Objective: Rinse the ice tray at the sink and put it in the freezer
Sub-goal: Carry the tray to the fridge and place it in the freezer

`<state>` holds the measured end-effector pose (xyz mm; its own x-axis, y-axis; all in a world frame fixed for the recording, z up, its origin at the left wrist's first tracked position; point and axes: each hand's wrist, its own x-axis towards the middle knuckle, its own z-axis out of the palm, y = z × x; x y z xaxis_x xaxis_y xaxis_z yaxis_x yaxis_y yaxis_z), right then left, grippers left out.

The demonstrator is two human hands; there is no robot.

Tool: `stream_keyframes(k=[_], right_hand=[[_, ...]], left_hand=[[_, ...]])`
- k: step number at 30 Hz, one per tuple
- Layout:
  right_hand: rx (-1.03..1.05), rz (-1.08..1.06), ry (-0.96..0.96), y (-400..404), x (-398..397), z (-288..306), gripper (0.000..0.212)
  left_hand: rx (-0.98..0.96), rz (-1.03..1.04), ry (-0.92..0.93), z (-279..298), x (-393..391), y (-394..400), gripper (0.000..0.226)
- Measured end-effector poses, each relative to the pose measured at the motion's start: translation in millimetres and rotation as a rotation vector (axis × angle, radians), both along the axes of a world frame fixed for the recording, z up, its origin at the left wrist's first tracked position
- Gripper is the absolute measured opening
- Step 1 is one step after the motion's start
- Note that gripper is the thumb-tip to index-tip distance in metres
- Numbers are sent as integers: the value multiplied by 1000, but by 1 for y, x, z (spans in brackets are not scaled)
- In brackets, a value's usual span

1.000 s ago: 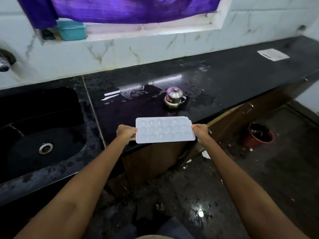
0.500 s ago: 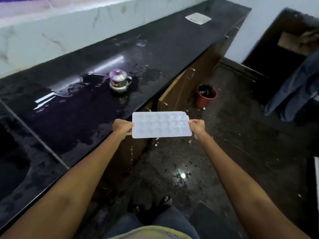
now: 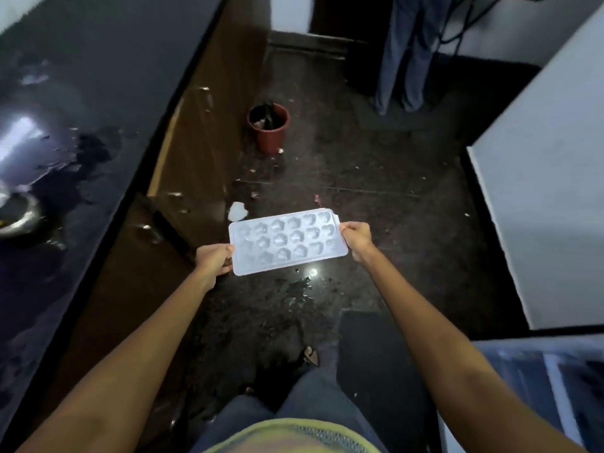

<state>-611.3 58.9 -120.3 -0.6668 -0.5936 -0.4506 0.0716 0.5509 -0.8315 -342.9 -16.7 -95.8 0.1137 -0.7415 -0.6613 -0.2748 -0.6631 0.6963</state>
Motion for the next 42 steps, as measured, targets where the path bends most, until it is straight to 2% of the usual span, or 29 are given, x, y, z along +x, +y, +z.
stream_keyframes(k=[6, 9, 14, 18, 20, 24, 27, 34, 38, 42], right_hand=[[30, -182, -22, 45, -70, -18, 27], [30, -282, -32, 70, -98, -25, 38], [50, -465, -45, 121, -142, -35, 21], [57, -595, -39, 158, -162, -37, 27], [68, -654, -45, 176, -168, -39, 35], [89, -775, -59, 214, -175, -42, 26], [80, -874, -69, 237, -177, -41, 34], [84, -1131, -83, 283, -171, -32, 24], [70, -1260, -55, 306, -161, -25, 36], [82, -1380, -40, 331, -143, -22, 26]], left_hand=[[-8, -218, -15, -16, -85, -2, 24], [-36, -354, -25, -24, -128, -2, 24], [-25, -585, 3, -33, -199, 9, 25], [-9, -725, 0, -41, -245, 22, 26], [-18, -787, -8, -42, -265, 29, 27], [-29, -926, -11, -39, -305, 47, 27], [-20, -1037, -4, -36, -333, 58, 28], [-2, -1304, 19, -27, -397, 81, 28], [22, -1418, 50, -24, -426, 100, 29], [14, -1547, 74, -25, -451, 125, 27]])
